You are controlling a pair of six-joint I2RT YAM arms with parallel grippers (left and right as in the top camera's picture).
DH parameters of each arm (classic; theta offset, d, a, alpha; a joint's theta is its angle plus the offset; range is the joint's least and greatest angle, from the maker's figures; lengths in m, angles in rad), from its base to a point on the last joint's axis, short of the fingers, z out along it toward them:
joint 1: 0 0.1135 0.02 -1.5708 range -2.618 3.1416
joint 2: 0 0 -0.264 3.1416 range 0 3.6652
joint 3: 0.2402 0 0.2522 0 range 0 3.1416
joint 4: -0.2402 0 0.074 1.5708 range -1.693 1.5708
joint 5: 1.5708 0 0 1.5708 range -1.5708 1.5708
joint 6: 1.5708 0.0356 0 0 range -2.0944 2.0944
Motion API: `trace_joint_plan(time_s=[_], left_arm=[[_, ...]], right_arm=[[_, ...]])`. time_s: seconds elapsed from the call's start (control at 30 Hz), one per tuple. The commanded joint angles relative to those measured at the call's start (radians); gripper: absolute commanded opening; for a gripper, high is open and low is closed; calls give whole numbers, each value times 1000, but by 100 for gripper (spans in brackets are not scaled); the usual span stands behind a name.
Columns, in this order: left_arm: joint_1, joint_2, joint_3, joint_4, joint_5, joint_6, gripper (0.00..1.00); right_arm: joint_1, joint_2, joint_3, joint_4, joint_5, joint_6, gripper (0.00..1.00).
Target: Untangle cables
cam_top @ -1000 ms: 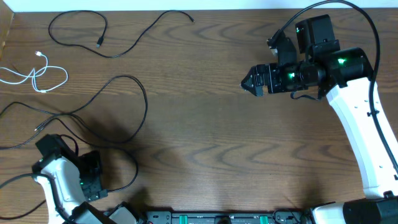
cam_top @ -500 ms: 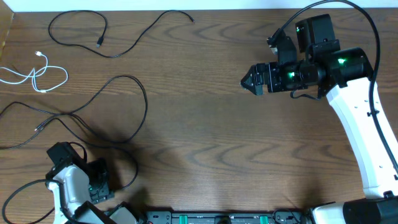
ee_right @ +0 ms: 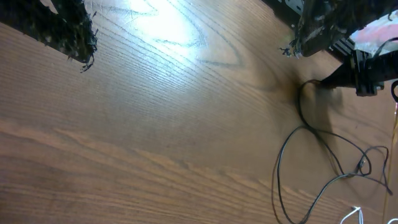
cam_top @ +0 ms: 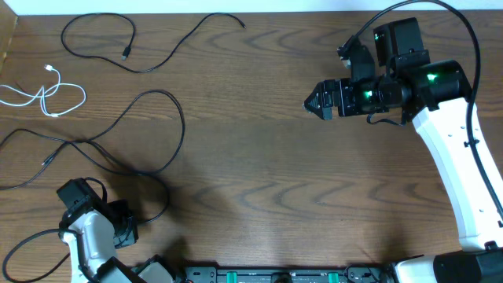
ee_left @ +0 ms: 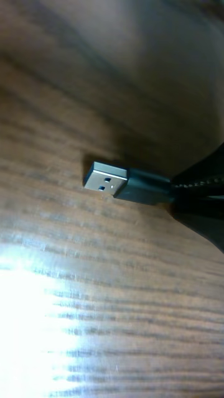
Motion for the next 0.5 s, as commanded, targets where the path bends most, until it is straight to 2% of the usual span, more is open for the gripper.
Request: trace_joint_plan(time_s=[0.0, 0.17, 0.37, 0.47], left_arm=[[-2, 23, -26, -8, 94, 73, 8], [-2, 22, 32, -76, 198, 94, 7], [-2, -4, 92, -154, 206, 98, 7], [-2, -33, 126, -187, 258, 106, 7]], right_arm=[[9, 5, 2, -1, 0, -15, 99], [9, 5, 2, -6, 1, -15, 99], [9, 5, 2, -4, 1, -15, 99], [9, 5, 2, -4, 1, -15, 99]])
